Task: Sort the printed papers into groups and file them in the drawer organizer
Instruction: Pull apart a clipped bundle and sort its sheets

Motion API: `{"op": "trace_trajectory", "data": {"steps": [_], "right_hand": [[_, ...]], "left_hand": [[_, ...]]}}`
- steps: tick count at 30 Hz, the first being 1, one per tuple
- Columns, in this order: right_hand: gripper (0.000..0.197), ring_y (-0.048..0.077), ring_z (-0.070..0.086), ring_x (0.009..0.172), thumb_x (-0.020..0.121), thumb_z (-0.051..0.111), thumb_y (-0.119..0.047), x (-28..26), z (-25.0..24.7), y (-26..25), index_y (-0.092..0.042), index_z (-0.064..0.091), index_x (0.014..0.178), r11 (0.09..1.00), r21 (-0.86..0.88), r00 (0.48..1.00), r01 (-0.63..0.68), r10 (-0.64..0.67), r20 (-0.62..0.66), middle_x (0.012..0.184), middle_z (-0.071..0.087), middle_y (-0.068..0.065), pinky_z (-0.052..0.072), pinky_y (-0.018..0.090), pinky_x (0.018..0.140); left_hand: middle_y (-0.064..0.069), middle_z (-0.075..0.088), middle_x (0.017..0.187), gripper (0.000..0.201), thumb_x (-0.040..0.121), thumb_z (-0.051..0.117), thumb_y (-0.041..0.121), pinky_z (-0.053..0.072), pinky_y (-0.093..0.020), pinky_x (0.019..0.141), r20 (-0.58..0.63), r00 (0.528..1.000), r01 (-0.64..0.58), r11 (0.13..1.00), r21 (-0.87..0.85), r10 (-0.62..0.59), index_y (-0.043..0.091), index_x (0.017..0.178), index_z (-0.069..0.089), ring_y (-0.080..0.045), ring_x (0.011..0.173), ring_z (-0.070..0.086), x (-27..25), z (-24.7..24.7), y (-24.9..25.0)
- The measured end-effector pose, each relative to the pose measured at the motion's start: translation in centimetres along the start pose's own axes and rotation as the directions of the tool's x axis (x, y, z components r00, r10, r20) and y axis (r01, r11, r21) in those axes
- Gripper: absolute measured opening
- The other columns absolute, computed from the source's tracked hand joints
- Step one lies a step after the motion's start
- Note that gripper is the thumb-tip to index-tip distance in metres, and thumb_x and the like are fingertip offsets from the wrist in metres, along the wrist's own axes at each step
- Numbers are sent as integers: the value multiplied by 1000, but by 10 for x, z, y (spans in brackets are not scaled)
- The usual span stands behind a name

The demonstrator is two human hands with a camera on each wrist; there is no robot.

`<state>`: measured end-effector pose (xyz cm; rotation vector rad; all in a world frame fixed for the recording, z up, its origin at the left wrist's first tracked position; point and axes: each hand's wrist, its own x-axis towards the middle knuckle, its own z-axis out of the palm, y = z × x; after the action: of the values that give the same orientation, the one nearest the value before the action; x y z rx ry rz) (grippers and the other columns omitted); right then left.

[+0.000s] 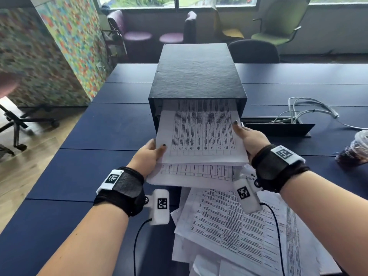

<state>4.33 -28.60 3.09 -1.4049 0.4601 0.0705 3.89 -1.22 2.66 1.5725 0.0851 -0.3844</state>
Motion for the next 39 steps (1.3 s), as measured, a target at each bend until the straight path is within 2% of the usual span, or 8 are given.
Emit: {"op": "trace_trajectory", "data": {"steps": [5,7,10,16,19,34,37,39], "right_hand": [[60,49,60,97,62,80,-45,-37,3,-1,-13,64,110,987,-62,986,-147,151,71,108,68,11,53,56,79],[31,25,64,55,84,66,-26,-40,-1,6,-8,59,109,986,-9,981,-166,166,98,95,65,11,52,29,46],[28,10,45,36,89,59,-12,-29,-2,4,-6,54,115,977,83,980,-194,189,66,89,59,12,39,17,34],[30,8,45,32,89,60,-9,7,13,-30,-12,48,116,959,210,981,-188,195,-13,74,62,7,38,14,32],[12,12,57,36,90,55,-2,17,23,-43,-11,48,93,942,284,981,-176,193,-30,49,61,6,46,19,34],[21,21,64,93,90,40,11,38,43,-45,0,57,96,907,419,998,39,-17,-57,90,66,10,50,33,92],[18,15,63,93,89,51,1,33,37,-40,-6,64,99,983,-10,982,185,-185,-37,88,68,4,49,26,92],[28,13,59,102,88,57,-13,27,33,-36,-15,65,115,743,-584,922,327,-386,26,105,66,-2,42,21,97]], "left_hand": [[-6,49,65,16,100,43,16,31,-12,29,-102,995,13,997,73,-5,2,108,47,-5,31,39,18,7,17],[-21,59,76,16,100,44,16,55,-26,52,-136,991,-6,994,108,20,5,109,51,-31,52,59,25,12,27],[-23,63,116,30,94,56,32,41,-51,99,-164,986,-8,988,156,34,13,117,60,-47,106,54,34,12,39],[-4,60,88,20,95,51,22,38,-19,31,-119,986,113,993,-28,-115,8,110,55,-15,40,55,48,7,60],[-11,67,77,11,94,51,18,31,-15,30,-131,983,119,991,-60,-126,9,99,54,-13,29,44,52,3,63],[-12,72,84,23,86,45,-14,58,-27,72,-236,972,-103,902,-419,1,-3,93,63,-22,85,70,83,16,55],[-8,71,87,28,80,51,-3,55,-40,87,-317,945,-160,960,-231,82,15,85,71,-28,93,68,84,14,46],[-4,70,96,33,74,52,7,51,-36,93,-360,879,-238,943,234,312,27,91,73,-27,97,66,83,12,41]]}}
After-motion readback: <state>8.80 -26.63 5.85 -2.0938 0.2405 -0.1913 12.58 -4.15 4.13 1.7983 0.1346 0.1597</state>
